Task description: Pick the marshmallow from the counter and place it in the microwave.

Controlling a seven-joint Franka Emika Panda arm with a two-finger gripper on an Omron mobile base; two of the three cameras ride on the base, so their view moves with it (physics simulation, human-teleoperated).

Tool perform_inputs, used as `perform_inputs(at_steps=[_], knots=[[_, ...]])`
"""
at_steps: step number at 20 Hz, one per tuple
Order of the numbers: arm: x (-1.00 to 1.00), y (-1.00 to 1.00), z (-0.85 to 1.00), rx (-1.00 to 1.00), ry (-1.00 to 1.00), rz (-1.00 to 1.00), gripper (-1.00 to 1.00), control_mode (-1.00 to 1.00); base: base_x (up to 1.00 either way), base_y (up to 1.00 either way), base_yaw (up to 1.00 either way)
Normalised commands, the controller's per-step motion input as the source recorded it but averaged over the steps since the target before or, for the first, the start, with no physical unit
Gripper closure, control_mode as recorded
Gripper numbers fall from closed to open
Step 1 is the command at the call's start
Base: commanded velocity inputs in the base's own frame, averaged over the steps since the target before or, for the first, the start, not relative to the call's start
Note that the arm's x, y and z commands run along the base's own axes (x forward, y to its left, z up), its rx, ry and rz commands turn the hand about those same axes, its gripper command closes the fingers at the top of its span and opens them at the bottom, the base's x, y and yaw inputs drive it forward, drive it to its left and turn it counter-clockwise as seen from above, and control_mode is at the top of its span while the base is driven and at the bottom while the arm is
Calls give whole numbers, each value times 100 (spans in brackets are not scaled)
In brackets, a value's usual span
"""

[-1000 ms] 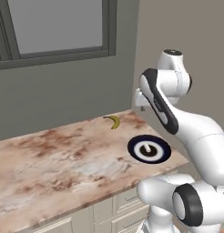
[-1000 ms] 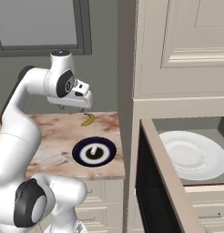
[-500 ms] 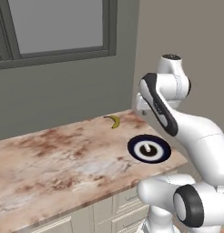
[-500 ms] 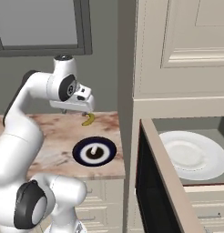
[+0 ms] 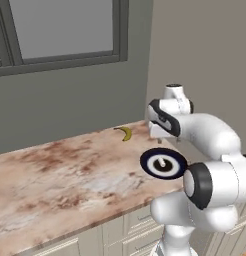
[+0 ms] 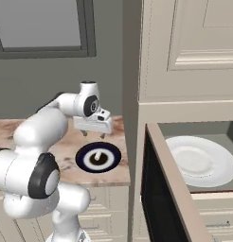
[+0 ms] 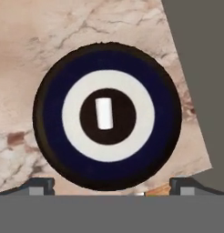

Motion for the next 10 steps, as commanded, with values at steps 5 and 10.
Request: perform_inputs(at_steps=[5,10], knots=[[59,6,-81,-1,4,0,-100,-100,0,0,0],[55,0,-60,0,0,0,-100,-100,0,0,0]])
